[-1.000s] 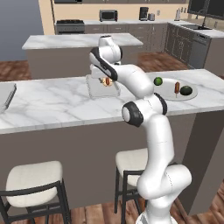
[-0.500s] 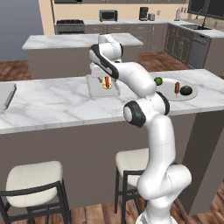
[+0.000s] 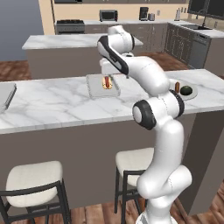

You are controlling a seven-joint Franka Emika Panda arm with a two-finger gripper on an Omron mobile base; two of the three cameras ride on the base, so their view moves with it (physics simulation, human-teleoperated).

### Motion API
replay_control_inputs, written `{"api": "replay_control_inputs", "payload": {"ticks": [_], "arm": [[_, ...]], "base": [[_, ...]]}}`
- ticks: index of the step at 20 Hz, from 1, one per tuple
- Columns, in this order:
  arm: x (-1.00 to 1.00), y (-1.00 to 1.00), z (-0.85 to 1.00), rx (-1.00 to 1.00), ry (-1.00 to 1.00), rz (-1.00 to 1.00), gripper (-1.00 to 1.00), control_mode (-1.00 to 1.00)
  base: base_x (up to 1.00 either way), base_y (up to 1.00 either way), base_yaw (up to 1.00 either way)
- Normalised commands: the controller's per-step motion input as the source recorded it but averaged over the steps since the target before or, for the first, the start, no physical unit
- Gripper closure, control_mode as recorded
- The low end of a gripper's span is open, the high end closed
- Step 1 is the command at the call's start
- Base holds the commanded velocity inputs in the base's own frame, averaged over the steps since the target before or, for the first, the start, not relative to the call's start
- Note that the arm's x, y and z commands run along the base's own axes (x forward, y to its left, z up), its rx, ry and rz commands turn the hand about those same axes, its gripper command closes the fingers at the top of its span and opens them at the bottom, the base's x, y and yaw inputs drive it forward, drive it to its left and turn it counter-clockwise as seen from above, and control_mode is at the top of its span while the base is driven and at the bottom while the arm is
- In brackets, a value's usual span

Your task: Place one cooked food and one vegetable from the large plate to each tupperware container.

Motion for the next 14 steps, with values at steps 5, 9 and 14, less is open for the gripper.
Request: {"api": "replay_control_inputs", "payload": {"ticks": [5, 9, 14], "arm": [[-0.79, -0.86, 0.02, 0.0, -0.02, 0.0, -1.0, -1.0], [-0.31, -0.72, 0.14, 0.02, -0.01, 0.0, -1.0, -1.0], [0.18, -0.75, 0.23, 0.02, 0.0, 0.0, -1.0, -1.0]], "base": [[0.0, 0.0, 0.0], [0.0, 0.0, 0.0], [0.0, 0.0, 0.0]]}}
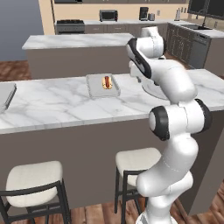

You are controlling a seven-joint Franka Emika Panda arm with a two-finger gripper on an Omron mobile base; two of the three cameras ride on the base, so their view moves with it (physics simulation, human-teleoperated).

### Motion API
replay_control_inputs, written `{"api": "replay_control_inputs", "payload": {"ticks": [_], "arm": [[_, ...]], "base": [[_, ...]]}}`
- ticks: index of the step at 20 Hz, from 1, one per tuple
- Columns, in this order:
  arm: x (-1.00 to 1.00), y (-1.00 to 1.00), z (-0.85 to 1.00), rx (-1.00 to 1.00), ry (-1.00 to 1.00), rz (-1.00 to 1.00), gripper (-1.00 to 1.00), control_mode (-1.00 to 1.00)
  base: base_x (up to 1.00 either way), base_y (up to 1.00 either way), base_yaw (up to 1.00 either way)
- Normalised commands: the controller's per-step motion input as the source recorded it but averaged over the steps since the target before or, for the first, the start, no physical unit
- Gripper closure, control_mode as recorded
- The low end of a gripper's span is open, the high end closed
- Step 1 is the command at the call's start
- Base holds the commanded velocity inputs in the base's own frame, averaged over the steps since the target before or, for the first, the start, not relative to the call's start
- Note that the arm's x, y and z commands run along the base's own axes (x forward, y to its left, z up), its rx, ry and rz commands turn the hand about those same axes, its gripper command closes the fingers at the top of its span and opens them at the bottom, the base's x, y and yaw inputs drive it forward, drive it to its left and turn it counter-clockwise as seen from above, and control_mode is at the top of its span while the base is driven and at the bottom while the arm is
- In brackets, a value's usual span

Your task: Place one cooked food and one vegetable from the large plate to each tupperware container.

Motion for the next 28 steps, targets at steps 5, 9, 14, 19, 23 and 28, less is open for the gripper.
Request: {"api": "replay_control_inputs", "payload": {"ticks": [5, 9, 14, 19, 23, 28], "arm": [[0.12, -0.46, 0.12, 0.23, 0.04, 0.0, -1.0, -1.0], [0.09, -0.18, 0.19, 0.08, 0.01, 0.0, -1.0, -1.0], [0.12, -0.17, -0.01, -0.03, -0.03, 0.0, -1.0, -1.0], [0.08, -0.27, -0.26, -0.18, -0.09, 0.0, -1.0, -1.0], [0.0, -0.22, -0.28, -0.24, -0.2, 0.0, -1.0, -1.0], [0.09, -0.22, -0.05, -0.04, -0.35, 0.0, -1.0, -1.0]], "base": [[0.0, 0.0, 0.0], [0.0, 0.0, 0.0], [0.0, 0.0, 0.0], [0.0, 0.0, 0.0], [0.0, 0.0, 0.0], [0.0, 0.0, 0.0]]}}
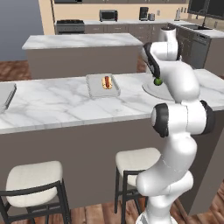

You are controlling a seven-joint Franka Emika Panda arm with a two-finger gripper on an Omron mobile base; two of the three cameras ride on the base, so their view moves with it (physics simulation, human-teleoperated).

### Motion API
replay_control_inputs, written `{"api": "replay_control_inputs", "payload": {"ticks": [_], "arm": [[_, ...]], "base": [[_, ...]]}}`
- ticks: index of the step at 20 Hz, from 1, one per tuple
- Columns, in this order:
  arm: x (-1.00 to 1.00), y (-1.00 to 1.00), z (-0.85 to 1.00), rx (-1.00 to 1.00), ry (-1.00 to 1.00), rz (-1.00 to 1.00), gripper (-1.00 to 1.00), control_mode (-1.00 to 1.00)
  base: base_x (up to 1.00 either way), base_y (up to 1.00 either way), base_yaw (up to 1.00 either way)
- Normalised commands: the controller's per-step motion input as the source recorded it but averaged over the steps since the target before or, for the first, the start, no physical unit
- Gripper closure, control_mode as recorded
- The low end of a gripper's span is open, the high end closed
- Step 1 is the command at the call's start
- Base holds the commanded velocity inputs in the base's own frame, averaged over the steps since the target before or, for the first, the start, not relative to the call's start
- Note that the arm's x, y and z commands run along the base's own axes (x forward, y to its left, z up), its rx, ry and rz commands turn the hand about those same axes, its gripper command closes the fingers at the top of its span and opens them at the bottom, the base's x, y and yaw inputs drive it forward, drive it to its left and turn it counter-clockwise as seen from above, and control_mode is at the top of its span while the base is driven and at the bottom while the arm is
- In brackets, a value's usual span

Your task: Place one cooked food and one vegetable from the large plate to each tupperware container.

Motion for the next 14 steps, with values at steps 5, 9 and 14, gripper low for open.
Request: {"api": "replay_control_inputs", "payload": {"ticks": [5, 9, 14], "arm": [[0.26, -0.19, 0.0, 0.01, -0.1, 0.0, -1.0, -1.0], [0.34, -0.13, 0.0, 0.0, 0.08, 0.0, -1.0, -1.0], [0.32, -0.01, 0.0, 0.0, 0.09, 0.0, -1.0, -1.0]], "base": [[0.0, 0.0, 0.0], [0.0, 0.0, 0.0], [0.0, 0.0, 0.0]]}}
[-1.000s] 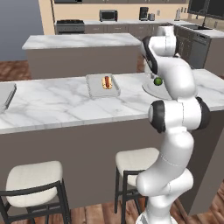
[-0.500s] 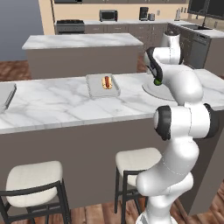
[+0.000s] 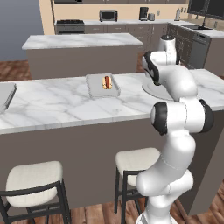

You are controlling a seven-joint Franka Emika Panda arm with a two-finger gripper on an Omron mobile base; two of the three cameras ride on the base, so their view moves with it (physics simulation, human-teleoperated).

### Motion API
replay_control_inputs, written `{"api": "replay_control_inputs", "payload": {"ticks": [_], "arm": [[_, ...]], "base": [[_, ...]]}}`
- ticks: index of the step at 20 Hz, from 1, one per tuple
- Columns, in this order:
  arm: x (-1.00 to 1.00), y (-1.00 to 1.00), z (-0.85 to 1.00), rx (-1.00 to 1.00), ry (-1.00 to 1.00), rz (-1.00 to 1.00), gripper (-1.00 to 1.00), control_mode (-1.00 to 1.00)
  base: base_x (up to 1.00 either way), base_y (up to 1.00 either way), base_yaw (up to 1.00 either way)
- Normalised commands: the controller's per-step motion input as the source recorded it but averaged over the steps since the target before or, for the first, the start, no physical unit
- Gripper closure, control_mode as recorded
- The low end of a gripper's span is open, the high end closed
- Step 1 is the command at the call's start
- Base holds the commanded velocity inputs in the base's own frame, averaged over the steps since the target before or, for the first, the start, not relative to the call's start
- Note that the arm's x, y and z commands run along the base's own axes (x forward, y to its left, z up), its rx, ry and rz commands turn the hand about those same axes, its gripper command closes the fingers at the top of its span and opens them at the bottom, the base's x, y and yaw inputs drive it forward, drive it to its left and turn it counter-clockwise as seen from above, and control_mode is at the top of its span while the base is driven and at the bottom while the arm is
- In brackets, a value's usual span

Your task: Place one cooked food and one vegetable from the large plate to each tupperware container.

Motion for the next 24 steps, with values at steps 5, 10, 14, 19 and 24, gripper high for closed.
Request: {"api": "replay_control_inputs", "payload": {"ticks": [5, 10, 14, 19, 24], "arm": [[0.25, -0.1, 0.0, 0.0, 0.05, 0.0, -1.0, -1.0], [0.2, -0.2, -0.14, 0.0, 0.01, 0.0, -1.0, -1.0], [0.1, -0.13, -0.17, 0.0, 0.0, 0.0, -1.0, -1.0], [0.11, 0.0, -0.14, 0.04, 0.0, 0.0, -1.0, -1.0], [0.27, 0.0, -0.09, 0.01, 0.02, 0.0, -1.0, -1.0]], "base": [[0.0, 0.0, 0.0], [0.0, 0.0, 0.0], [0.0, 0.0, 0.0], [0.0, 0.0, 0.0], [0.0, 0.0, 0.0]]}}
